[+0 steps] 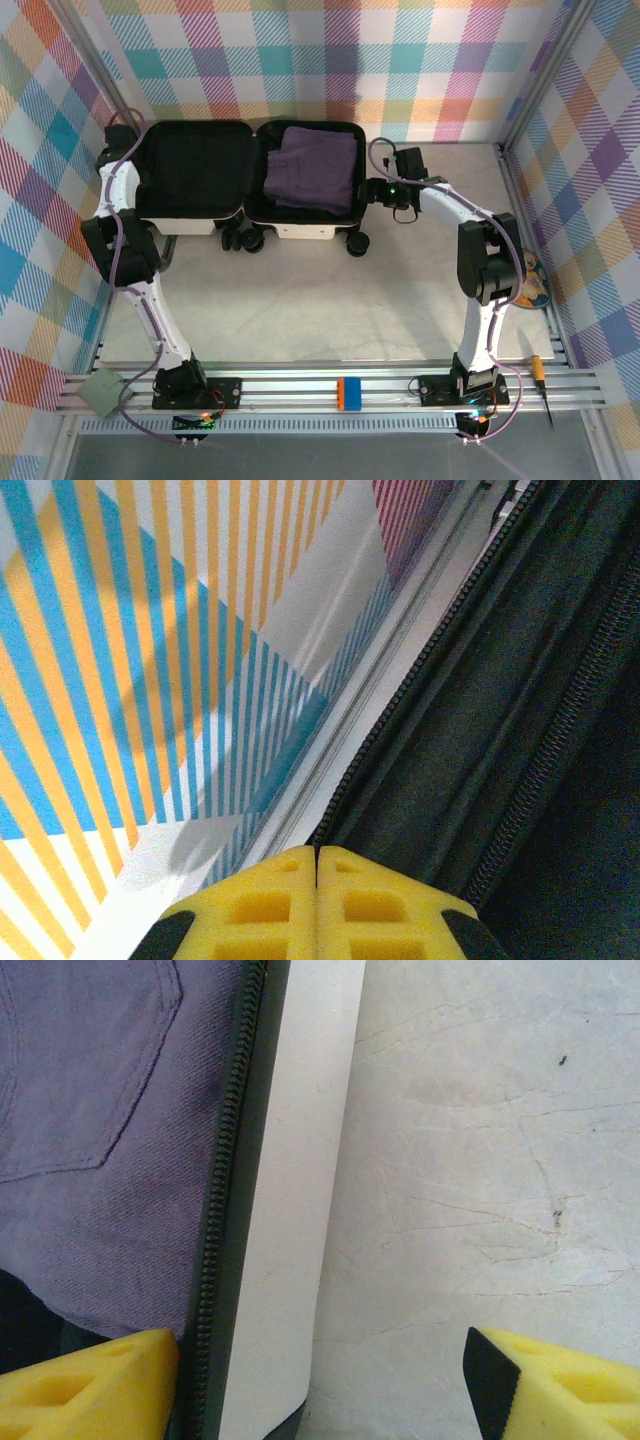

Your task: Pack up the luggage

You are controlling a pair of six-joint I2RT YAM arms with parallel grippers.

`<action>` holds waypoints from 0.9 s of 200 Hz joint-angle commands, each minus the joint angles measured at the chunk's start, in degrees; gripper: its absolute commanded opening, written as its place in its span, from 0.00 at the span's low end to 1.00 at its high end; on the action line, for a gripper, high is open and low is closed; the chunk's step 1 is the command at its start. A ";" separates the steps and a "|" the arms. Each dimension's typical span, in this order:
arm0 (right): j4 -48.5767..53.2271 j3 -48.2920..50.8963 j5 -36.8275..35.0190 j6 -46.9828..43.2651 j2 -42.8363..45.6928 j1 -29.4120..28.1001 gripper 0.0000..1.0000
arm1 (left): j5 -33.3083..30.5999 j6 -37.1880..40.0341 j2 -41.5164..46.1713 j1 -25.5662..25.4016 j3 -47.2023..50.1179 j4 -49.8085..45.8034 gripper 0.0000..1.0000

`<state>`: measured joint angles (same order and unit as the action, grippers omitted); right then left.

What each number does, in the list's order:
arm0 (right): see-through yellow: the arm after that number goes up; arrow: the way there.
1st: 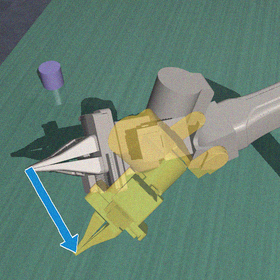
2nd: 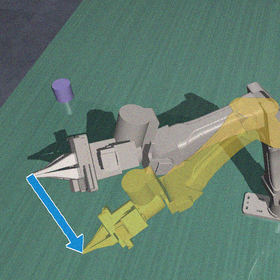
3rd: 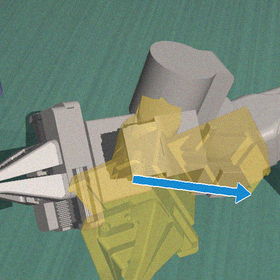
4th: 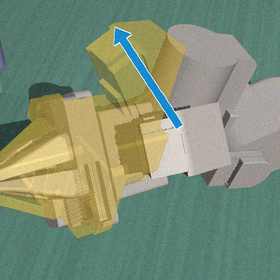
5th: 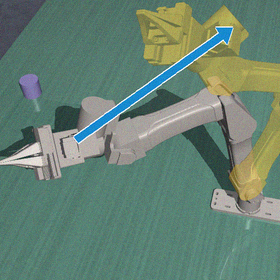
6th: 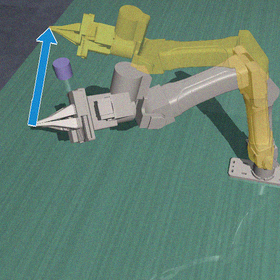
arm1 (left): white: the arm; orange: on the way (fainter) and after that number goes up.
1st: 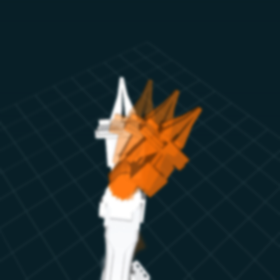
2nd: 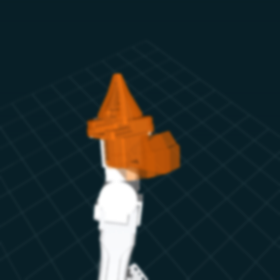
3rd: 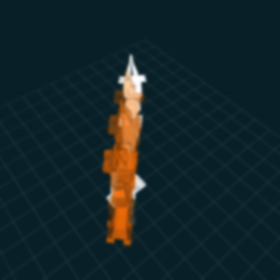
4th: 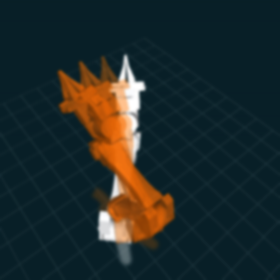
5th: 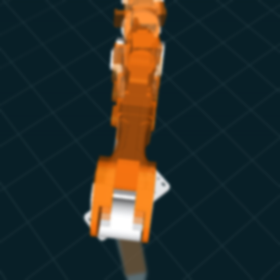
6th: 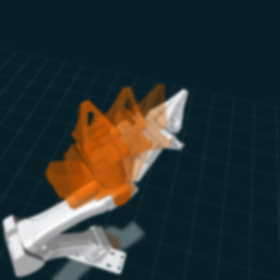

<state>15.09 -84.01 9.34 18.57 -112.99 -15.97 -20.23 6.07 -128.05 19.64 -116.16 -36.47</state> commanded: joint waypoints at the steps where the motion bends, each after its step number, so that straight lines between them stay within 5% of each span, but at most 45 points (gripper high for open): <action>1: 0.23 -2.64 2.11 -0.06 -1.24 0.04 0.76 | 0.53 -0.03 1.78 -0.02 1.90 -1.80 0.01; 38: 4.55 -6.46 4.10 -1.23 -2.32 0.19 0.76 | -1.27 -1.84 5.64 -0.04 6.23 0.73 0.00; 120: 9.36 -7.32 4.99 -0.77 1.06 0.15 0.76 | -0.25 -1.75 2.26 -0.03 6.61 1.32 0.44; 180: 9.67 -5.36 3.54 -0.21 2.77 0.10 0.76 | 3.70 -0.75 -3.07 0.14 -1.10 -2.29 0.54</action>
<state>23.77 -89.80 13.10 18.37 -113.89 -15.97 -20.01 4.36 -127.76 19.64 -112.90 -34.44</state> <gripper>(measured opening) 0.760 0.534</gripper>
